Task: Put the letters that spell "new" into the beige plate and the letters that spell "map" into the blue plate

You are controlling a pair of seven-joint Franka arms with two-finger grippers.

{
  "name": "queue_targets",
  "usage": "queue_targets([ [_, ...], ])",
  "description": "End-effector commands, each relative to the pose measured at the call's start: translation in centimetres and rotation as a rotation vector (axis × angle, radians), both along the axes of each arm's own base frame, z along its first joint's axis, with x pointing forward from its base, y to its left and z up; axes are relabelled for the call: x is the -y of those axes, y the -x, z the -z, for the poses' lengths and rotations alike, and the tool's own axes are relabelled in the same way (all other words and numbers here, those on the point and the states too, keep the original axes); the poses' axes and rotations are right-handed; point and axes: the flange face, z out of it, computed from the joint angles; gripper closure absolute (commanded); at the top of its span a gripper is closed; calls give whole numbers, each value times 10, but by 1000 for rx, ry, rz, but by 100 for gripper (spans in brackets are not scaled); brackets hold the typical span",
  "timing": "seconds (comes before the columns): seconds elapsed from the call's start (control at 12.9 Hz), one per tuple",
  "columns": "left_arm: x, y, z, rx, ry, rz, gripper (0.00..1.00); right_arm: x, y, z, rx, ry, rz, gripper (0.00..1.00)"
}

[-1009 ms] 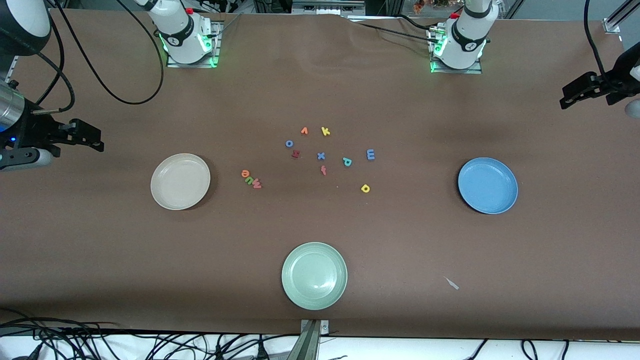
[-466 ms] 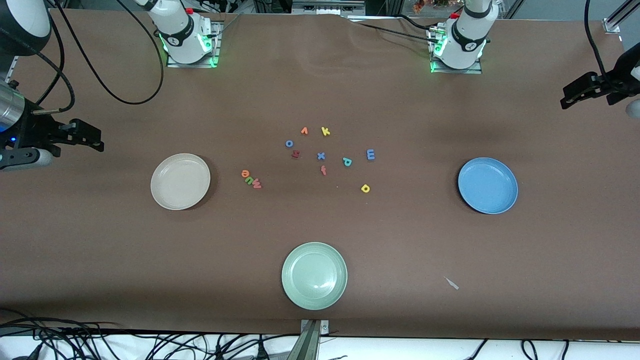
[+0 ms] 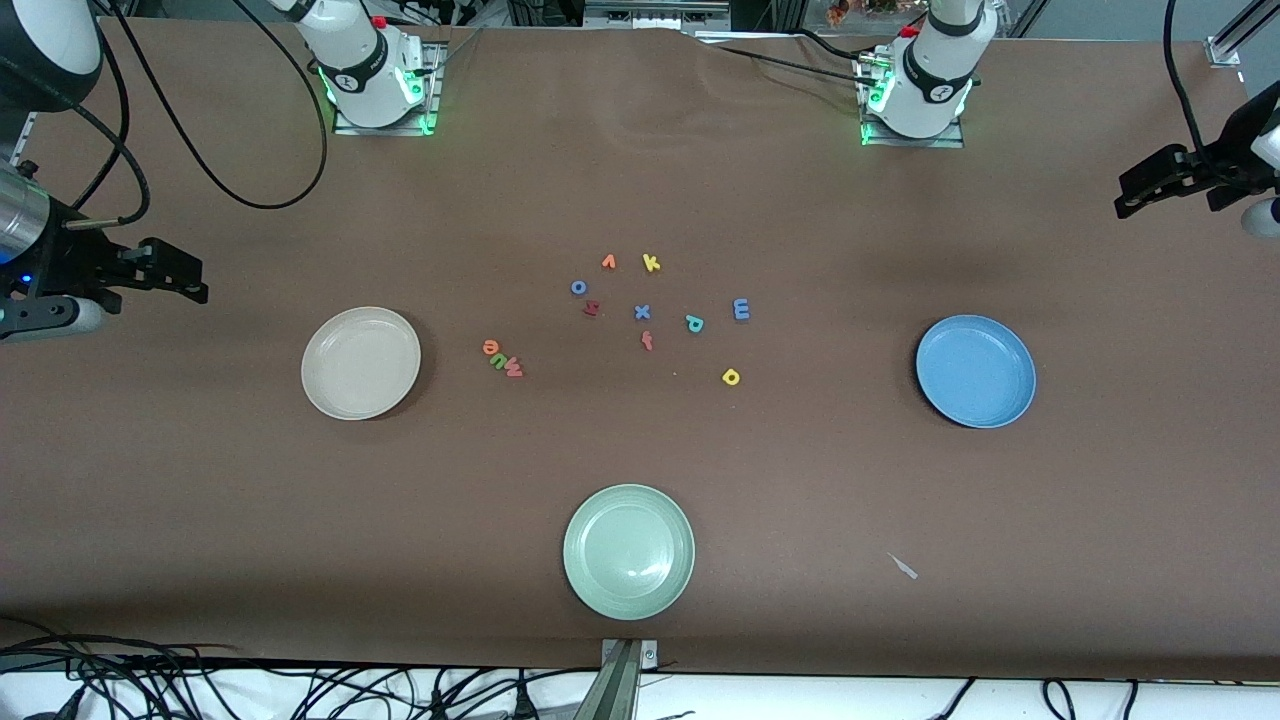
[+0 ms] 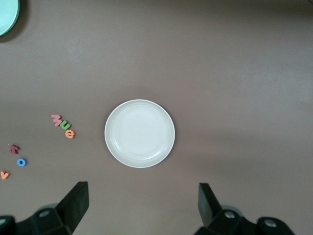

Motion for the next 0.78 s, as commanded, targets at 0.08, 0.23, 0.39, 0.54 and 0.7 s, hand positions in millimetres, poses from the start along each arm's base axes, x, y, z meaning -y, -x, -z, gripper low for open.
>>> queue_targets([
  [0.08, -6, -1, 5, -10, 15, -3, 0, -1, 2, -3, -7, -14, 11, 0],
  [0.23, -10, -4, 6, -5, 22, -12, 0, -1, 2, -3, -7, -14, 11, 1],
  [0.39, -11, -8, 3, 0, 19, -13, 0, -1, 2, -3, -7, -14, 11, 1],
  [0.54, -7, -9, 1, 5, 20, -27, 0, -1, 2, -2, -9, -14, 11, 1],
  [0.7, -1, -9, 0, 7, 12, -37, 0, -1, 2, -2, -9, -14, 11, 1],
])
